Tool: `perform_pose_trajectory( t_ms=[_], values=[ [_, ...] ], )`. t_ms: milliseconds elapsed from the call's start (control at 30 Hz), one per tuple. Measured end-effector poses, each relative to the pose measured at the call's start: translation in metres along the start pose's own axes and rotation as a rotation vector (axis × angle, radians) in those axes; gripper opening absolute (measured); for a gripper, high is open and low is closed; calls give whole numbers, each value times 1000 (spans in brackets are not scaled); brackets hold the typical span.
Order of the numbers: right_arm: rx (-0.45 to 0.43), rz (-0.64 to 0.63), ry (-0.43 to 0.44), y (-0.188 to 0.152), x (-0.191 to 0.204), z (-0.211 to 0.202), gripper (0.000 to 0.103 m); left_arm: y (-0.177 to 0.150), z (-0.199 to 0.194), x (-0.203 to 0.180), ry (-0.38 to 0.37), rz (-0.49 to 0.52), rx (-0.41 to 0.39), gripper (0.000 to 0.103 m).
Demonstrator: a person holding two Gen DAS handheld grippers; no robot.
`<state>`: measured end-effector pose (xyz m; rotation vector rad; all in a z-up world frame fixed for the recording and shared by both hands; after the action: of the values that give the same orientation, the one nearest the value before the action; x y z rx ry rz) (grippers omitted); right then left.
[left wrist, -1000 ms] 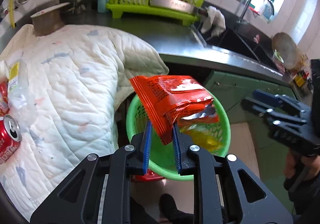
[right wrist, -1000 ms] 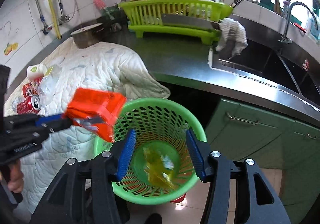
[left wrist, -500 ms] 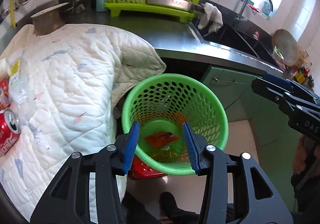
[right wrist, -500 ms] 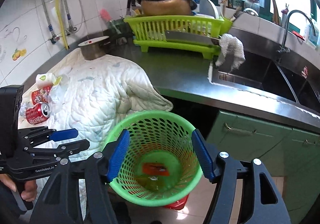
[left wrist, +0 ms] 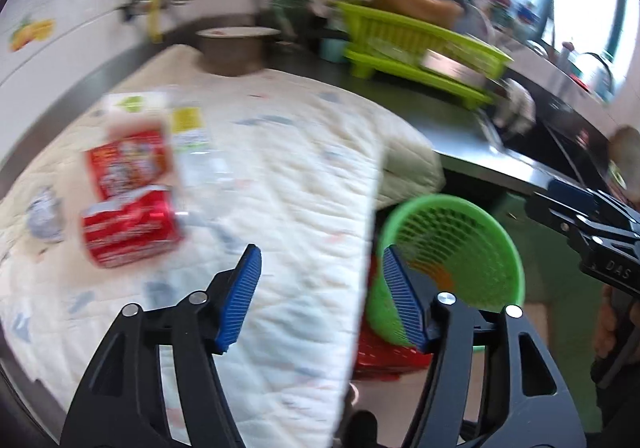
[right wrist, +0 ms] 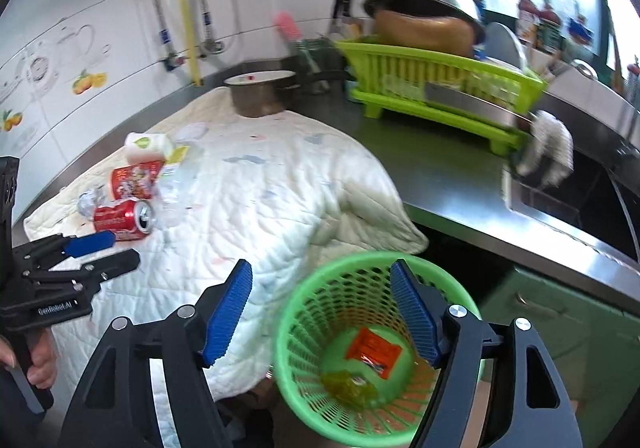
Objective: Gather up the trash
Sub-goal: 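Move both grippers back over the mat toward the can and clear cup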
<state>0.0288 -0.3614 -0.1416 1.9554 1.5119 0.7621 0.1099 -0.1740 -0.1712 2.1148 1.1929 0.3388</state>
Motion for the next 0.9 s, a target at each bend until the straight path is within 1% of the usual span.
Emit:
perform_pose_trajectory(
  t_ms=[67, 167, 200, 267, 333, 467, 500, 567, 633, 700, 767, 900],
  values=[
    [-1, -19, 22, 6, 14, 6, 70, 2, -6, 26, 46, -39, -14, 66],
    [-3, -49, 54, 15, 35, 13, 72, 2, -14, 59, 92, -78, -30, 69],
    [-4, -61, 65, 18, 43, 16, 72, 1, -16, 68, 103, -80, -33, 70],
    [-5, -78, 82, 23, 56, 21, 73, 1, -19, 82, 130, -67, -37, 78],
    [-5, -93, 98, 26, 66, 25, 74, 1, -20, 94, 137, -27, -34, 80],
    [3, -117, 119, 32, 86, 36, 74, 1, -15, 109, 95, 52, -6, 85],
    [7, -122, 122, 33, 91, 39, 74, 2, -13, 115, 92, 77, -1, 85],
    [12, -127, 129, 35, 99, 44, 74, 4, -9, 116, 58, 121, 5, 85],
    [20, -131, 133, 38, 105, 49, 74, 8, -2, 119, 41, 180, 15, 85],
    [28, -135, 136, 40, 112, 55, 74, 12, 4, 118, 8, 243, 23, 85],
    [36, -144, 136, 44, 119, 61, 74, 15, 12, 118, -37, 306, 43, 85],
    [50, -167, 135, 49, 132, 72, 74, 18, 34, 126, -73, 401, 95, 85]
  ],
)
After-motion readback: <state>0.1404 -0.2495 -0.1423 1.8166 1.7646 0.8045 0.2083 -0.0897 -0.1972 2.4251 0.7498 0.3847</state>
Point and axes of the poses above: each gripper's, at about its wrist camera, not at the fingertips, and z roughly the way its jaws point, x to its left, y to its top, the point moved 9 cm from there along z, roughly the way its jaws point
